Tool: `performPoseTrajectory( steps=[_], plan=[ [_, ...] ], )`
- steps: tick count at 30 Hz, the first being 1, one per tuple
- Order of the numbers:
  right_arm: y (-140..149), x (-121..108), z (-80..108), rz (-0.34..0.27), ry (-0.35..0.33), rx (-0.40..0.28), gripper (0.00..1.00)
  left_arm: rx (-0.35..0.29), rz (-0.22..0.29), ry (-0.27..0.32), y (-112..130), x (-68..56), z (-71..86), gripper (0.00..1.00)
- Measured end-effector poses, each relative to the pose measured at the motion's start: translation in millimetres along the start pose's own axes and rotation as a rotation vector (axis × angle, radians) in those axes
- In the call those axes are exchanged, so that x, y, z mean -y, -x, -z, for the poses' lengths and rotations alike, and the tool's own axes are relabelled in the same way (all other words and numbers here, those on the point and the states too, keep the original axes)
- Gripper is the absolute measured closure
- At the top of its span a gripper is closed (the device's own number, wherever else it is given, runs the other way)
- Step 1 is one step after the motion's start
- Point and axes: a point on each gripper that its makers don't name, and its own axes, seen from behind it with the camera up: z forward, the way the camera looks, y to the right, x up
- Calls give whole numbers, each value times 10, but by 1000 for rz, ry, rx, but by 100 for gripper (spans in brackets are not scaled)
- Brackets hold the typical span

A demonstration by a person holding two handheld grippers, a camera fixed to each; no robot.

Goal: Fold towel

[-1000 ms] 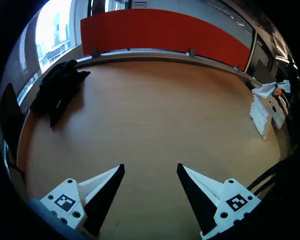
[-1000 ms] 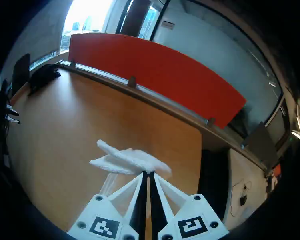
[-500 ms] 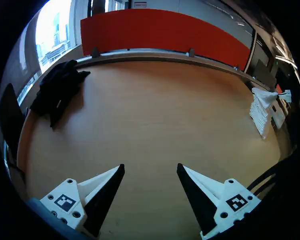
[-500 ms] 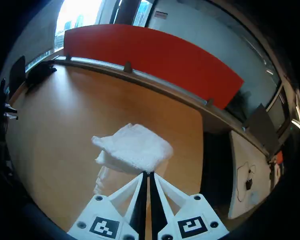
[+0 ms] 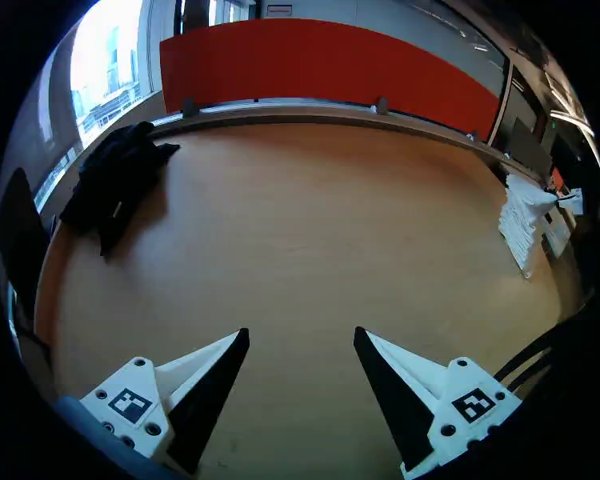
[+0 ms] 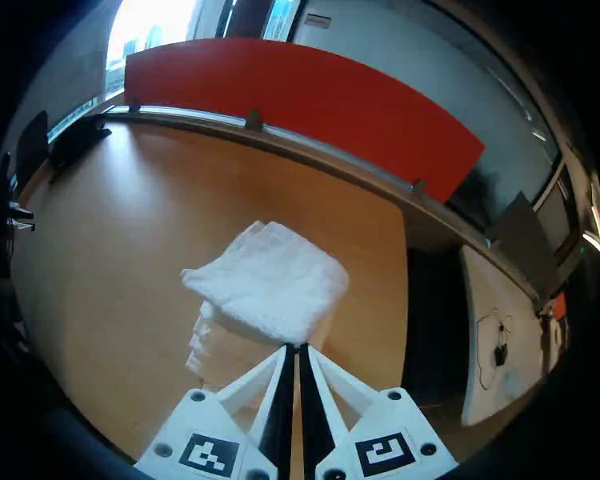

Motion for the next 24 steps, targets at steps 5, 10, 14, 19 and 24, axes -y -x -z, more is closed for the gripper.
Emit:
performPoseTrajectory(
  steps=[5,10,14,19,24],
  plan=[
    [120,-50,-52,-9,7,33,96,3,-1,-1,15,5,5,3],
    [198,-120,-104,-18,26,59,96,5,-2,-5,27,20,9,3],
    [239,-155,-142,-30,32,77,96,5,-1,-7,27,30,9,3],
    [276,-177,-180,-32,44,92,96,5,1,-8,21,35,9,3],
    [285,-207,-199,-36,55,101,96,6,-1,-10,17,45,5,3]
  ],
)
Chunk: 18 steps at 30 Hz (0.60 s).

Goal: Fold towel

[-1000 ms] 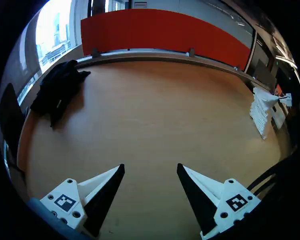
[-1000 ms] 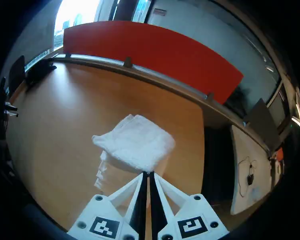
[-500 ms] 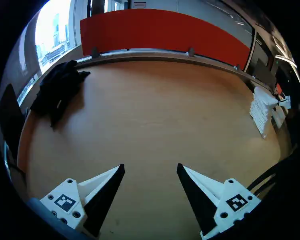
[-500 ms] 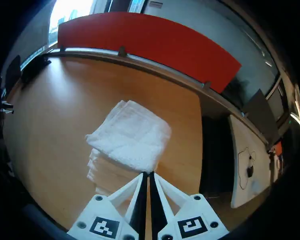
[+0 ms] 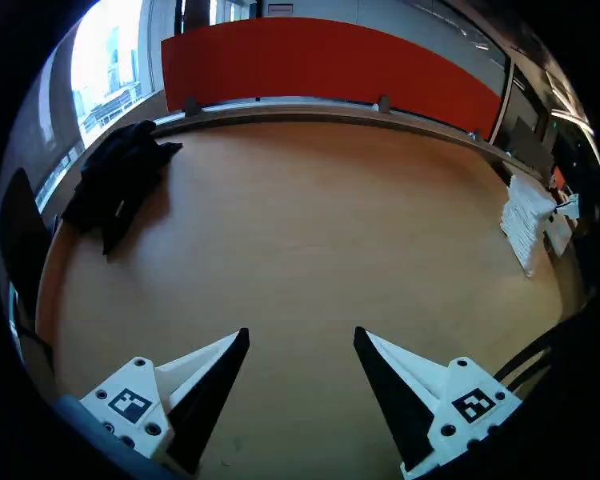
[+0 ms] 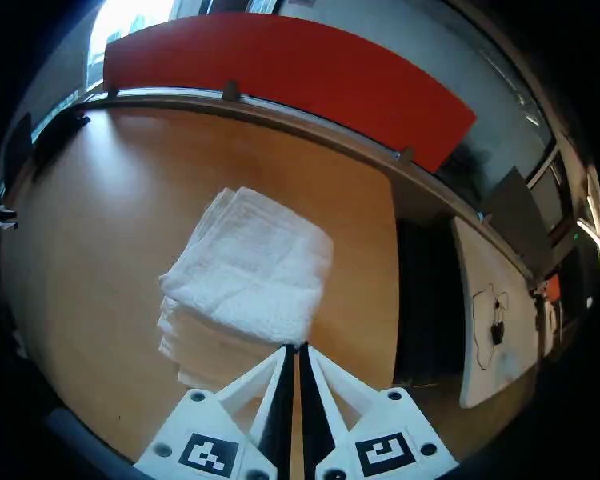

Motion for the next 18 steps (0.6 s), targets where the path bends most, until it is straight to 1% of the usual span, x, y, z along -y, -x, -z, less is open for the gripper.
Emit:
performPoseTrajectory(
  steps=[10,18],
  plan=[
    [40,-9,-17,-7,6,13,95,2,2,0,-3,2,-11,3],
    [76,-37,-35,-13,22,22,88,-1,-3,2,-24,-11,-13,3]
  ],
)
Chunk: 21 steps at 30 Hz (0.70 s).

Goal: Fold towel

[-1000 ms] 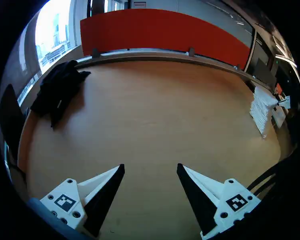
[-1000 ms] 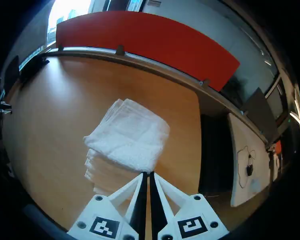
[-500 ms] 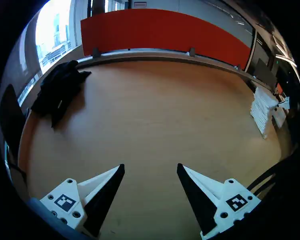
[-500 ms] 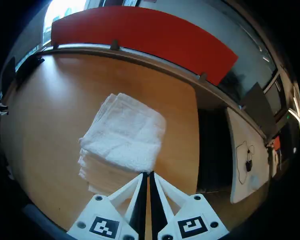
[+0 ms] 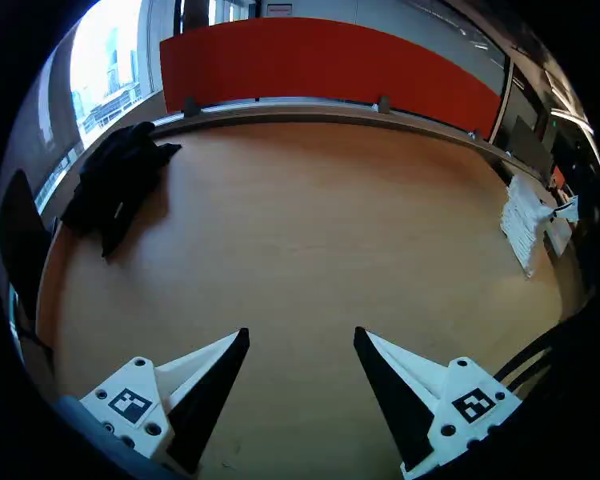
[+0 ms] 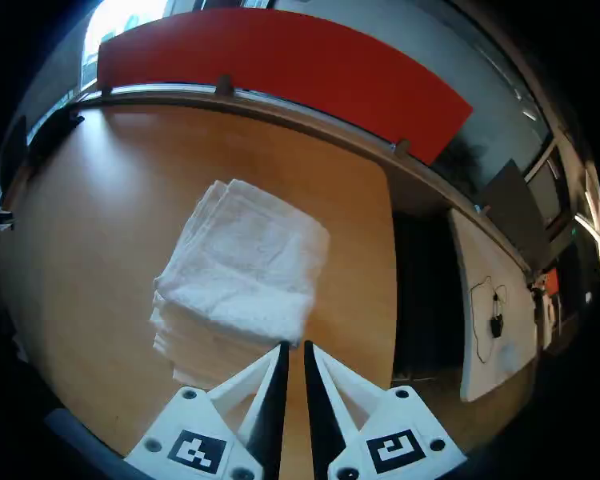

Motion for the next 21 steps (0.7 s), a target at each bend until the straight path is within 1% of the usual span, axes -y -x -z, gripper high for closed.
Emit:
performPoseTrajectory(
  steps=[4,7,8,10,13,14,18,21],
  plan=[
    [5,-29,6,-1,13,1,84,-2,2,-1,-9,9,3,3],
    [1,-46,13,-4,18,1,78,-3,4,-2,-10,20,7,3],
    [0,-50,15,-5,20,0,74,-3,4,-3,-9,23,9,3],
    [-14,-34,21,-8,19,-6,60,-4,4,-4,-9,27,12,3],
    [-44,5,28,-8,14,-16,42,-5,4,-4,-10,33,17,3],
    [-55,20,30,-8,11,-20,37,-5,4,-5,-10,35,18,3],
    [-97,85,29,1,1,-29,27,-8,5,-6,-10,38,29,3],
    [-121,141,24,6,-8,-35,26,-8,7,-6,-1,42,39,3]
  ],
)
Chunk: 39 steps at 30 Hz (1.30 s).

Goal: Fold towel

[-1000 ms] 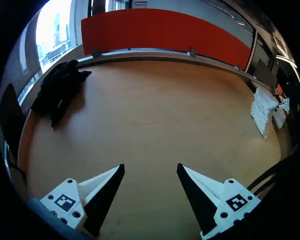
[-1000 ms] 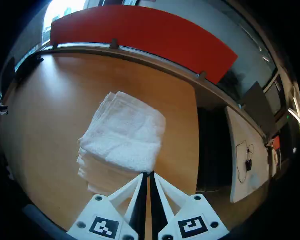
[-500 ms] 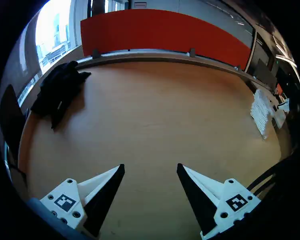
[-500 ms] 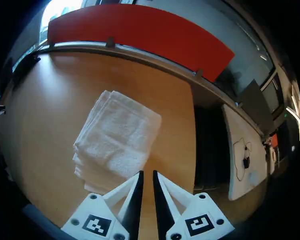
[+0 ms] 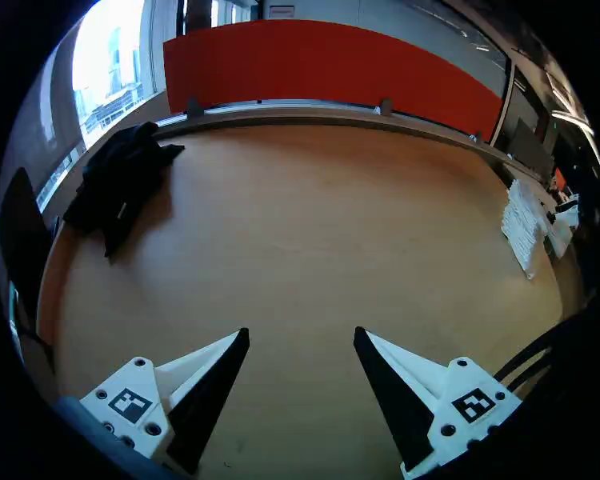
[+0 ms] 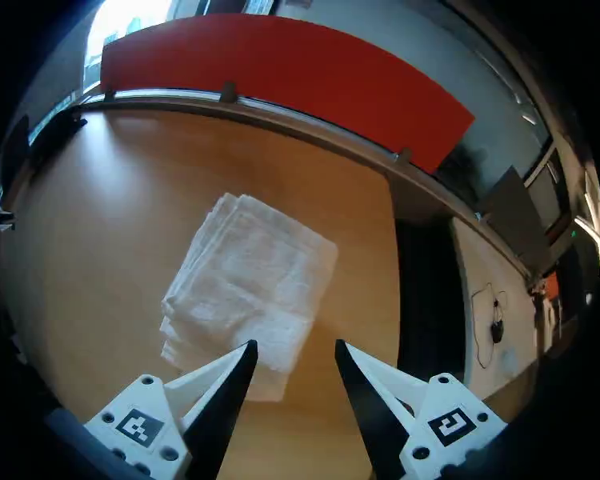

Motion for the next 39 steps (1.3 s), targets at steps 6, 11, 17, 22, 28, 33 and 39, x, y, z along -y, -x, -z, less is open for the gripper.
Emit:
performPoseTrajectory(
  steps=[6,11,17,22,28,33,39],
  plan=[
    [-32,60,-18,-3,-8,-6,26,-1,2,-1,11,13,16,3],
    [-42,115,-8,-8,-17,-15,13,-3,3,-3,1,20,23,3],
    [-82,197,1,-31,-26,-39,0,-9,5,-3,-28,27,40,3],
    [-137,237,28,-57,-22,-69,0,-18,2,-6,-67,24,56,3],
    [-267,293,106,-106,-20,-133,0,-32,8,-9,-120,25,83,3],
    [-383,343,185,-158,-21,-192,0,-48,10,-13,-177,25,104,3],
    [-486,431,274,-203,-17,-268,0,-67,11,-14,-251,15,124,3]
  ],
)
